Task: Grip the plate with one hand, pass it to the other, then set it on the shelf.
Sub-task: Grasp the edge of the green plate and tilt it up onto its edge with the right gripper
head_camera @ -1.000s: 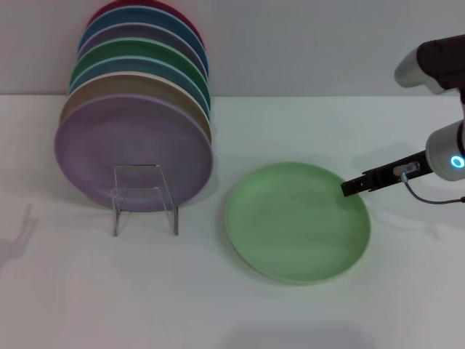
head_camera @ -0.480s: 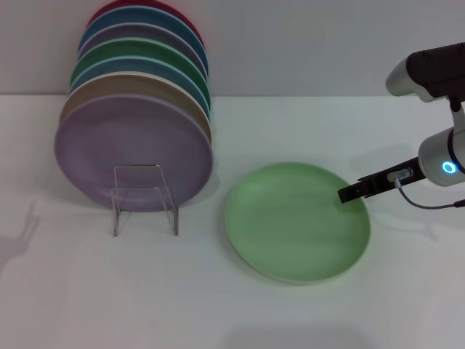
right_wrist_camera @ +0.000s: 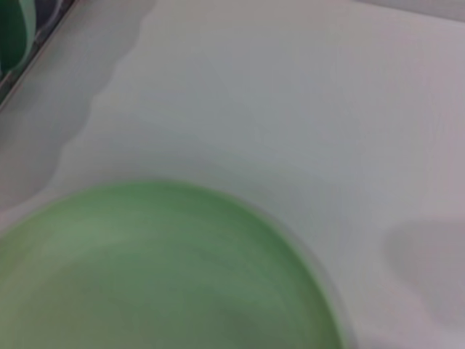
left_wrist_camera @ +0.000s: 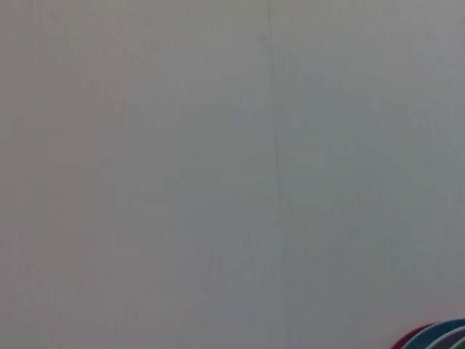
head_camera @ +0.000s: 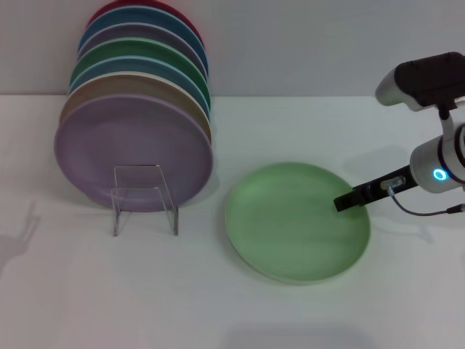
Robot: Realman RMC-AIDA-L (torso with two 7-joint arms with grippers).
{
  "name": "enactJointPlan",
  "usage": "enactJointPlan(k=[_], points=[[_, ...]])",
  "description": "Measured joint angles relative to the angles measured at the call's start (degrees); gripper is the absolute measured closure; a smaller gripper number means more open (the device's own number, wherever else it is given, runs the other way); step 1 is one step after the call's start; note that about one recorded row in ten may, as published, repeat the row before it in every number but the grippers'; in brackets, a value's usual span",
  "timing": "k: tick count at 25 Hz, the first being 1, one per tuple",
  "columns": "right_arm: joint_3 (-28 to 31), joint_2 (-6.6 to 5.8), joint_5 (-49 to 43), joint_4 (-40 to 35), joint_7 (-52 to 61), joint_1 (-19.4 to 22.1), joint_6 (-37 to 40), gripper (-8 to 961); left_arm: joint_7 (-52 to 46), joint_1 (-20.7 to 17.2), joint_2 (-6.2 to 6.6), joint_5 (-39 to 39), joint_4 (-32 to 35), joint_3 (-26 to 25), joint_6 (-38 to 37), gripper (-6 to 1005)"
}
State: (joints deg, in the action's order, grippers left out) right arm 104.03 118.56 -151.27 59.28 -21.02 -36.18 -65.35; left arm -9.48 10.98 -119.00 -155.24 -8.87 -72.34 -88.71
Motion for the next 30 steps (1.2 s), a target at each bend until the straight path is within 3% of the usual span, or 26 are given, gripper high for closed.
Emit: enactJointPlan(k=[11,25,30], points=[[-0.9,0.06,0.5,-0.4,0.0,-0.2,0.4,296,-0.1,0.0,-0.03,-0.1,0.0,0.0,0.1,190],[-1.4,0.10,0.6,-0.5,0.0,-0.1,0.5,905,-0.1,-0.3,-0.09,-0.1,0.0,0.5,-0.3,198],[-0.6,0.13,1.1,1.5,-1.1,1.0,0.0,913,-0.1,-0.2,-0.09,-0.1,-0.1,1.2,-0.5,201]])
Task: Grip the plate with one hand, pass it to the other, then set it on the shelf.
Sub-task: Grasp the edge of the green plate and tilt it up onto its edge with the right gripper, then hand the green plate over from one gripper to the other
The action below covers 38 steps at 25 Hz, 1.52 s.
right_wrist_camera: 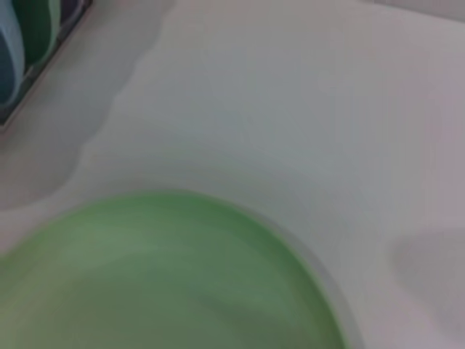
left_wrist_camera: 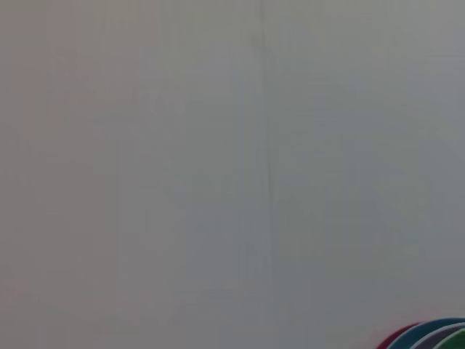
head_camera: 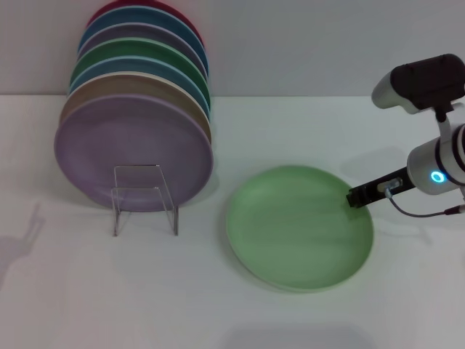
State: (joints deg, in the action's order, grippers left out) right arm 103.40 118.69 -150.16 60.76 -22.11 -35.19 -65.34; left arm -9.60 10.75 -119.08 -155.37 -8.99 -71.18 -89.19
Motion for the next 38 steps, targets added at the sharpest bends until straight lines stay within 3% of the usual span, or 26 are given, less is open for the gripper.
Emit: enactJointPlan(k=[9,19,22,29,33,34,35,36,38], points=[[6.7,-0.05,9.9,6.8,-6.0,4.5,-2.2,920,0.0,-0.5,0.03,0.1,-2.2,2.8,-0.6,205],[7.4,0.24,17.0,14.5,-13.8,11.6,-0.4,938,-1.4,-0.4,0.38,0.1,-2.8,6.6,-5.0,211],[7.4,0.41,26.1,16.8,-22.7,16.5,3.5,937,-2.1,0.2,0.99,-0.3,-3.7,11.4,-9.1,213],[7.6,0.46,56.1,15.6,-49.9,26.7,6.7,934,-2.2,2.7,1.44,-4.5,-5.8,13.3,-12.0,216],[9.3,0.47,61.7,14.0,-54.6,28.0,5.5,932,-2.9,2.9,4.53,-8.6,-16.9,13.0,-0.2,218],[9.8,0.46,61.7,13.9,-54.7,28.1,5.2,932,-2.9,2.9,4.53,-8.6,-16.9,13.0,-0.2,219],[10.3,0.46,61.8,13.8,-54.8,28.1,5.0,931,-2.6,0.8,8.15,-10.1,-29.2,13.5,11.3,220],[10.8,0.47,61.8,13.7,-55.0,28.2,4.7,931,-2.5,0.4,8.93,-10.1,-31.7,13.7,13.7,220],[11.3,0.52,61.6,13.6,-55.6,28.3,4.4,930,-2.5,-0.8,12.22,-10.2,-40.9,14.7,23.1,221]])
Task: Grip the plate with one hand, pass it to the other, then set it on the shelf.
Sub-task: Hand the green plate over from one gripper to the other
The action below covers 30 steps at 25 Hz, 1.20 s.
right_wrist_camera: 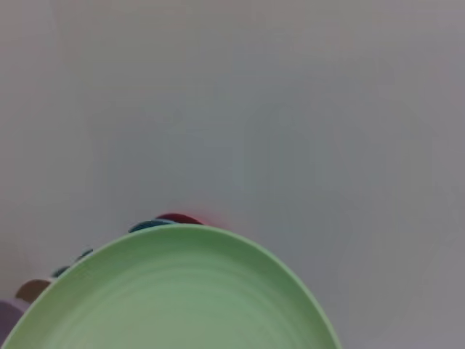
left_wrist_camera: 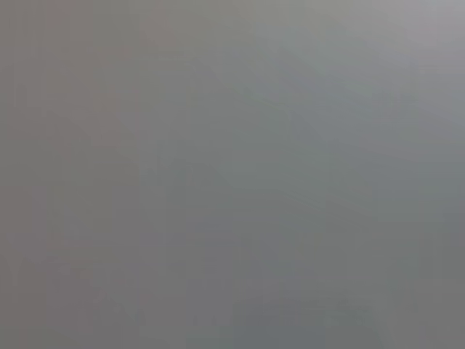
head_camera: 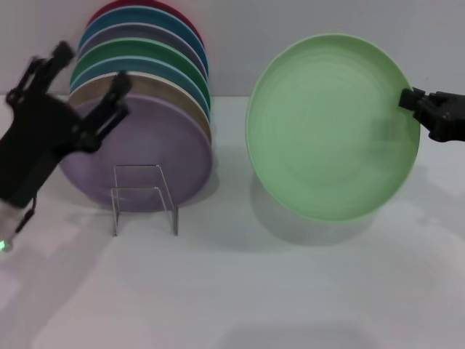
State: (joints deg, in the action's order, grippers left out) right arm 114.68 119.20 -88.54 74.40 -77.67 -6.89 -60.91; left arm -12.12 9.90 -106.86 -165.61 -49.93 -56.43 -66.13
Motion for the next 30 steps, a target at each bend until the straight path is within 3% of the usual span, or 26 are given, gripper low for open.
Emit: enactJointPlan(k=[1,4,6,9,10,11,12,15,23,26,27,29,30], points=[[0.2,0.00,-0.2,0.0,-0.3,0.1,0.0,929,-0.3,-0.6,2.67,0.0,-6.7,1.0,7.6,222],[1.1,0.01,-0.5,-0.1,-1.2,0.5,0.0,928,-0.4,-1.0,6.16,0.0,-16.6,2.2,19.0,223],[1.6,0.02,-0.7,-0.3,-1.7,0.5,0.1,927,0.3,-1.4,7.36,0.0,-23.1,2.0,28.1,224],[1.7,0.02,-1.1,-0.5,-2.1,0.5,0.4,926,2.8,-2.0,6.96,0.0,-29.2,1.2,38.3,226],[1.8,0.02,-1.2,-0.7,-2.2,0.5,0.6,926,2.8,-2.0,6.96,0.0,-29.2,1.2,38.3,227],[1.9,0.02,-1.2,-0.8,-2.4,0.5,0.7,925,5.0,-1.9,5.41,0.0,-33.7,-0.5,48.1,227],[1.9,0.02,-1.2,-1.0,-2.7,0.4,0.7,925,5.2,-1.9,5.19,0.0,-34.4,-0.7,49.7,228],[1.9,0.04,-1.2,-1.4,-4.1,0.3,1.1,924,7.6,-1.0,2.93,0.0,-40.1,-3.2,62.2,229],[1.7,0.03,-1.8,-2.8,-6.3,0.1,3.3,920,10.1,0.5,0.16,0.4,-50.0,-5.1,74.7,234],[1.5,0.04,-1.8,-2.8,-6.5,0.1,3.7,919,12.5,2.4,-2.06,0.4,-52.9,-6.6,84.1,235],[1.5,0.05,-1.8,-2.9,-6.7,0.1,3.7,919,14.9,3.1,-4.12,0.5,-53.7,-7.9,88.8,236],[1.4,0.06,-1.8,-3.1,-7.3,0.1,3.7,918,14.9,3.1,-4.12,0.5,-53.7,-7.9,88.8,237],[1.4,0.06,-1.8,-3.3,-7.8,0.1,3.7,917,20.5,3.5,-8.94,0.6,-54.1,-10.9,94.7,237]])
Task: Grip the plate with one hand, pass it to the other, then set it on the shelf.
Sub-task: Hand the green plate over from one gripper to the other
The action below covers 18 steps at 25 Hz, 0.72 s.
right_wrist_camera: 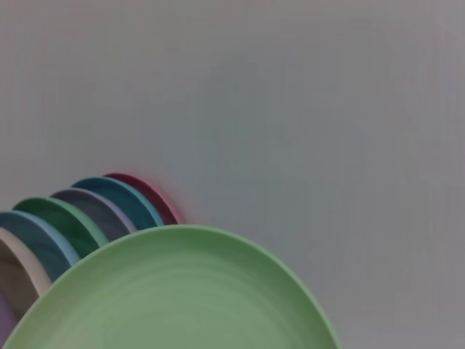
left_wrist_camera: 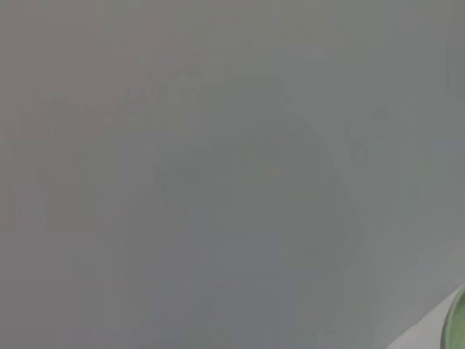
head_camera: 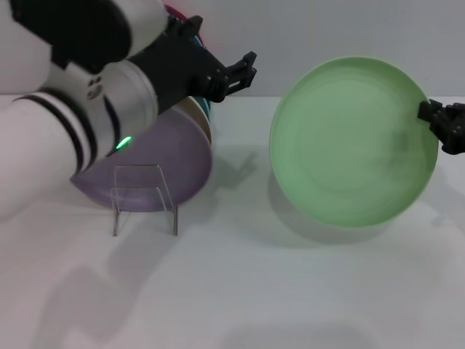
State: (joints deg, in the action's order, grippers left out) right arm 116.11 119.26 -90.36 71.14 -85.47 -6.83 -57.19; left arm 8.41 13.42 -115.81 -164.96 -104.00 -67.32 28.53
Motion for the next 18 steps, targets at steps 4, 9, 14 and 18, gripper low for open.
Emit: enactJointPlan(k=[4,9,14,18], points=[[-0.1,0.01,0.0,-0.5,-1.2,-0.2,0.0,916,3.5,0.5,-1.91,3.9,-0.3,-2.0,2.3,239],[0.0,0.01,0.0,-0.9,-2.7,-0.2,0.0,914,11.0,1.0,-1.38,18.4,-0.3,-5.9,2.9,242],[-0.1,0.00,0.3,-1.1,-3.4,-0.3,-0.4,912,20.3,0.8,-1.90,31.3,2.0,-9.0,5.1,245],[-0.4,0.00,1.5,-0.9,-3.9,-0.3,-0.9,910,24.3,1.7,-2.15,37.1,5.2,-10.4,7.6,247]])
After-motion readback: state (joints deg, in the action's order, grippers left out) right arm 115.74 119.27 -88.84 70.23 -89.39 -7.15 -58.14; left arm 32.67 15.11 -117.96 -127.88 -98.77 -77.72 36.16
